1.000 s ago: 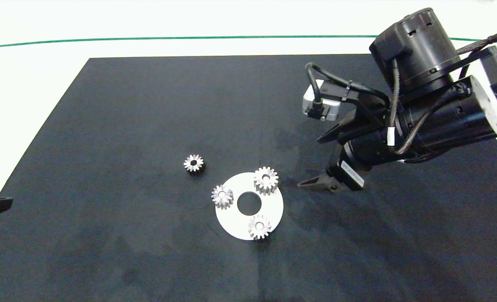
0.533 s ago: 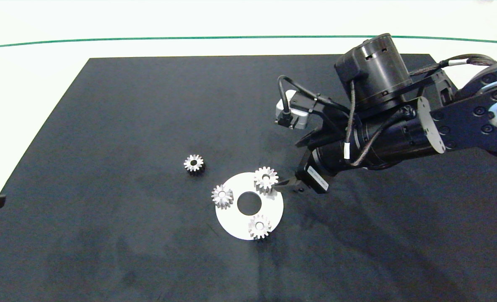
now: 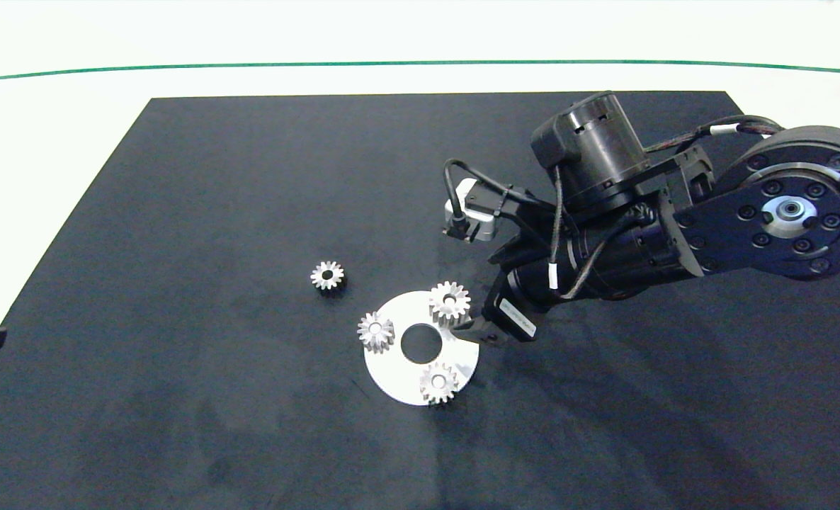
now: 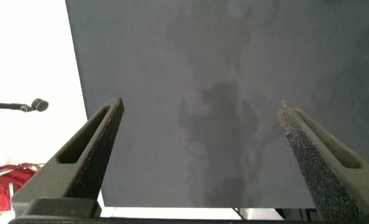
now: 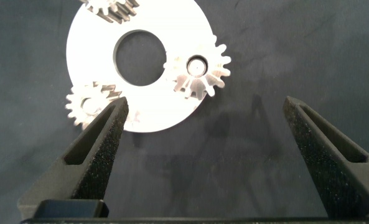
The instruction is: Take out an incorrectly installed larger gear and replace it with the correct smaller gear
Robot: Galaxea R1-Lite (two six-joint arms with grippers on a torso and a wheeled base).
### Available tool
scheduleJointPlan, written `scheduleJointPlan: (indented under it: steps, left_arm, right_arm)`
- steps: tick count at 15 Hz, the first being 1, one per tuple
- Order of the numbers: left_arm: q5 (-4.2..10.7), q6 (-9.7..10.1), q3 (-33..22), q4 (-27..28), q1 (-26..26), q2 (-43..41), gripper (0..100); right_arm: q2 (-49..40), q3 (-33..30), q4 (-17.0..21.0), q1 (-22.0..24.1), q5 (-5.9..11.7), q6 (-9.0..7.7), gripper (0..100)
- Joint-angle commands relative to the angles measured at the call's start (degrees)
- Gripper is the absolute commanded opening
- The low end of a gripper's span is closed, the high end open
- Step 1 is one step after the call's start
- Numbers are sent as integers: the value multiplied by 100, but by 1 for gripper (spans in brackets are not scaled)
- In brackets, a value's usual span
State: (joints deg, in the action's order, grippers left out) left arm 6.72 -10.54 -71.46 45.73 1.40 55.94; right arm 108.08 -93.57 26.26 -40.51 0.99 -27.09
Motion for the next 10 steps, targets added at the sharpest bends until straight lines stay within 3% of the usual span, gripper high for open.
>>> scheduleJointPlan:
  steps: [1,7,10]
  left_arm:
    - [5,-9,1,15,0,-13,100]
    - [5,-9,-8,15,0,-31,100]
    - [5,-18,-8,15,0,-66,100]
  right_arm:
    - [205,-152,-7,-45,95,-16,100]
    - [442,-354,-182,-150,156,-16,100]
    - [574,-469,-174,-185,288,-16,100]
